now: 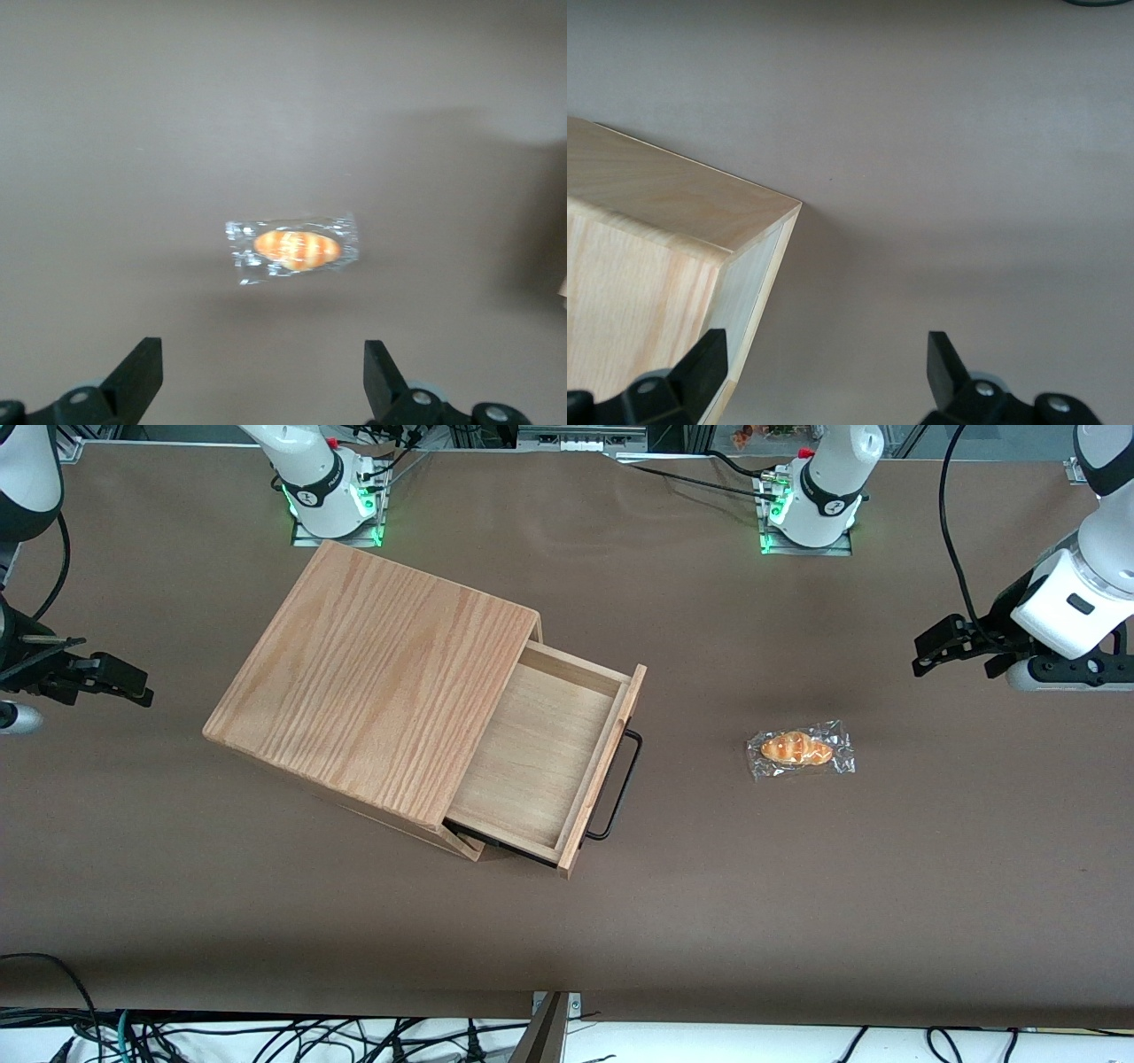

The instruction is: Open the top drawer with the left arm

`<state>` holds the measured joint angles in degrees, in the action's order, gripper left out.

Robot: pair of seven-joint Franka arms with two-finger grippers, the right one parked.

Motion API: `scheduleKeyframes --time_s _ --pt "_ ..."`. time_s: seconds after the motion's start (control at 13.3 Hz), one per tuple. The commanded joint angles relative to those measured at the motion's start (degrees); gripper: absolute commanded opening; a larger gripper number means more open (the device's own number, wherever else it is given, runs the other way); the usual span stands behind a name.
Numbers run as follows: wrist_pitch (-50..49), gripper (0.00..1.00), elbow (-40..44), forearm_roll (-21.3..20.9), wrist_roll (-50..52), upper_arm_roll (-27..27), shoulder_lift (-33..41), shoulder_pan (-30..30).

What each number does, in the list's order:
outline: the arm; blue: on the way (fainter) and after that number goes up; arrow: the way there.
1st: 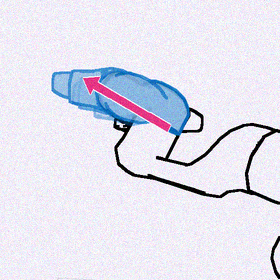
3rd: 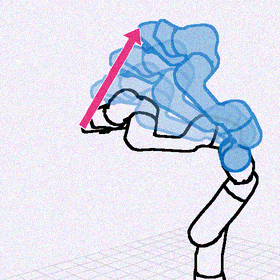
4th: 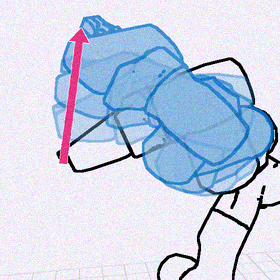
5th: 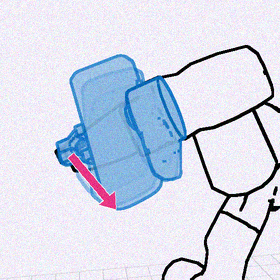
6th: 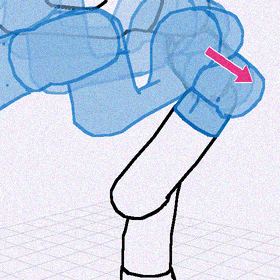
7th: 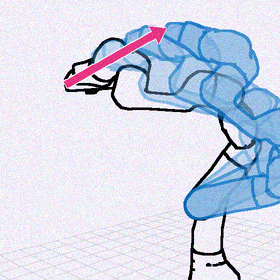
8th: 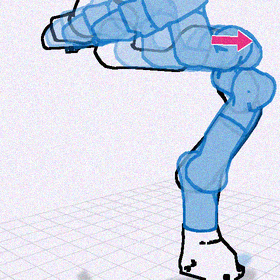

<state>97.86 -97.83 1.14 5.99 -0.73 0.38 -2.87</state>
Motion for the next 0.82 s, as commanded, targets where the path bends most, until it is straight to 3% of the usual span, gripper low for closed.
scheduleKeyframes --time_s 0.0,0.75 --pt "-1.7 1.00 0.1 -2.4 1.2 -1.3 0.7 0.5" --pt "-2.7 1.00 1.6 -1.7 0.8 -1.4 -0.4 -0.4"
